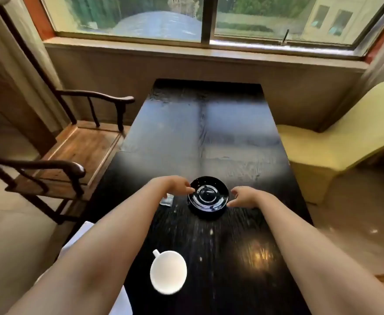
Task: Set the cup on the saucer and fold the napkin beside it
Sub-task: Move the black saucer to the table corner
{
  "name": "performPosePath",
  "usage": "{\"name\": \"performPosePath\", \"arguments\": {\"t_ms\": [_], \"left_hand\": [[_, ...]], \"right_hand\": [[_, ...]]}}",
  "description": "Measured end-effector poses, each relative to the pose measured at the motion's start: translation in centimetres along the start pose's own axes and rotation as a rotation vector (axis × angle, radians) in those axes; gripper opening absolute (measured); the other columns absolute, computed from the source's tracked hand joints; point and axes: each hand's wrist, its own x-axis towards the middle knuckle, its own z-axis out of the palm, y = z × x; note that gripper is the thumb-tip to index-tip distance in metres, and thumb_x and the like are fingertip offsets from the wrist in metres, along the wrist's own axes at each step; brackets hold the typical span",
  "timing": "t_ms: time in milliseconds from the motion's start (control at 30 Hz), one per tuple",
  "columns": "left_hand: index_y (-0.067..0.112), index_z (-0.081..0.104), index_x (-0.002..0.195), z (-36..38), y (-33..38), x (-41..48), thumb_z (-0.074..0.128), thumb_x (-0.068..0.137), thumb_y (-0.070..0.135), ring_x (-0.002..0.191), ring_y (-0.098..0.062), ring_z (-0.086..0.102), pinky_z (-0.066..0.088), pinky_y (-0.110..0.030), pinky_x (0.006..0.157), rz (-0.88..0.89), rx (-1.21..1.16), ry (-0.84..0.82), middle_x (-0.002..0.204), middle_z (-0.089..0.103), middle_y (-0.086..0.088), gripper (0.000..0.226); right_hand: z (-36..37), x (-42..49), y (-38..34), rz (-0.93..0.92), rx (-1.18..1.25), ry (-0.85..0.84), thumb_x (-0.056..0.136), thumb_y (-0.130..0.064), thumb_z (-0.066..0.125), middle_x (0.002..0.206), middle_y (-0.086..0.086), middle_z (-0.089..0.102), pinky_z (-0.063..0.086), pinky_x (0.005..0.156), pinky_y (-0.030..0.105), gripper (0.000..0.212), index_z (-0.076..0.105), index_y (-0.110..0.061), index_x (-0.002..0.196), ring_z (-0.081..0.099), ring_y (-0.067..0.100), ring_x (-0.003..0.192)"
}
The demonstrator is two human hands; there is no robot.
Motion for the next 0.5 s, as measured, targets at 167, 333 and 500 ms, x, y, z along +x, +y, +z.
{"name": "performPosePath", "arguments": {"t_ms": [167,333,500], "left_hand": [[0.013,0.043,0.136,2.6,-0.5,3.3,0.043,0.095,0.041,0.127,-0.028,0.045,0.037,-0.037,0.104,-0.050,-0.012,0.087,0.138,0.050,-0.009,0.050],[0.015,0.038,0.136,4.8,-1.5,7.3,0.052,0.089,0.041,0.123,-0.030,0.048,0.037,-0.038,0.102,-0.130,-0.063,0.162,0.132,0.055,-0.010,0.056],[0.008,0.039,0.134,6.5,-1.8,10.1,0.061,0.086,0.025,0.096,-0.033,0.064,0.054,-0.039,0.082,-0.161,-0.336,0.290,0.124,0.057,-0.015,0.055]], "right_hand": [[2.0,4.2,1.9,0.051,0.064,0.016,0.088,-0.025,0.059,0.136,0.016,0.050,0.038,0.099,0.032,0.054,0.041,-0.001,0.132,0.046,0.029,0.125],[3.7,8.5,3.5,0.070,0.144,0.086,0.085,-0.025,0.062,0.135,0.020,0.049,0.040,0.098,0.036,0.058,0.039,0.001,0.132,0.046,0.033,0.124],[4.9,12.3,4.5,0.048,0.201,0.137,0.083,-0.023,0.064,0.132,0.021,0.045,0.042,0.098,0.038,0.057,0.042,-0.001,0.130,0.050,0.035,0.118]]}}
